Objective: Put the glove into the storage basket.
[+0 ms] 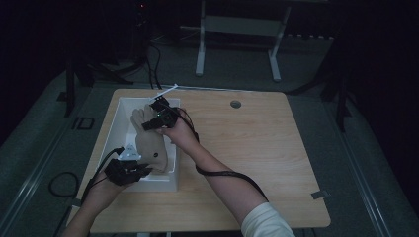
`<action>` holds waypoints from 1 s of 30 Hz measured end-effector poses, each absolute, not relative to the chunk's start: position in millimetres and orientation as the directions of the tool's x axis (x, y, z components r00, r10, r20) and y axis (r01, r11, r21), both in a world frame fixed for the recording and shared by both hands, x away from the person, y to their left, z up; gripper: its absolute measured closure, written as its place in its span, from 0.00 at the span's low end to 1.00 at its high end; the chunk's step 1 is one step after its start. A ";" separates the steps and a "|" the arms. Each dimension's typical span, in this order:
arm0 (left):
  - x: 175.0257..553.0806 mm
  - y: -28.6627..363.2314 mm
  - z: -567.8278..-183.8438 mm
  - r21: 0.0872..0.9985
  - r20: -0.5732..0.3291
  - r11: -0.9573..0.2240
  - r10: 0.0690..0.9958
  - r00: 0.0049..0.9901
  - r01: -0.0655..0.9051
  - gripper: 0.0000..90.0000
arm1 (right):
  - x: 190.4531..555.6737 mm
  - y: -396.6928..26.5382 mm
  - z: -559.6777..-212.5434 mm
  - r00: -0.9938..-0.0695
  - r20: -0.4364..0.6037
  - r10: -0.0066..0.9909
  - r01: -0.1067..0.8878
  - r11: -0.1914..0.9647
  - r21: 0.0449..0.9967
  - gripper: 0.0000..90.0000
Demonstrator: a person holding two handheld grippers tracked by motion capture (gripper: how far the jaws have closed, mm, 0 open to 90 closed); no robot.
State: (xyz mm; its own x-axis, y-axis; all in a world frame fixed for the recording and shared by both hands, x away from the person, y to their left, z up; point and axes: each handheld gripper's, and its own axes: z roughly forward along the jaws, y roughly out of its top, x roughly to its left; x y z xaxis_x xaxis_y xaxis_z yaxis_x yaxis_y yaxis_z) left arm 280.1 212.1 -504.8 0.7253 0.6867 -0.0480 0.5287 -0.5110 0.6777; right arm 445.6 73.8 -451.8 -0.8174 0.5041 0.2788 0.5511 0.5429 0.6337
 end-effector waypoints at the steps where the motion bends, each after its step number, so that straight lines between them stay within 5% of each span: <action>1: 281.4 210.9 -505.7 0.673 -0.055 -0.510 0.688 0.724 0.536 0.90 | 446.3 74.0 -451.8 -0.816 0.277 0.508 0.553 0.544 0.632 0.70; 7: 286.1 210.1 -509.7 0.656 -0.085 -0.487 0.711 0.698 0.576 0.67 | 450.5 71.4 -450.0 -0.805 0.256 0.535 0.559 0.541 0.628 0.42; 13: 282.8 208.8 -504.7 0.686 -0.112 -0.436 0.727 0.677 0.582 0.59 | 451.5 56.8 -439.7 -0.809 0.248 0.534 0.546 0.523 0.654 0.37; 30: 273.7 194.5 -451.1 0.797 -0.125 -0.351 0.700 0.703 0.491 0.58 | 424.3 12.9 -417.9 -0.861 0.289 0.418 0.488 0.518 0.703 0.23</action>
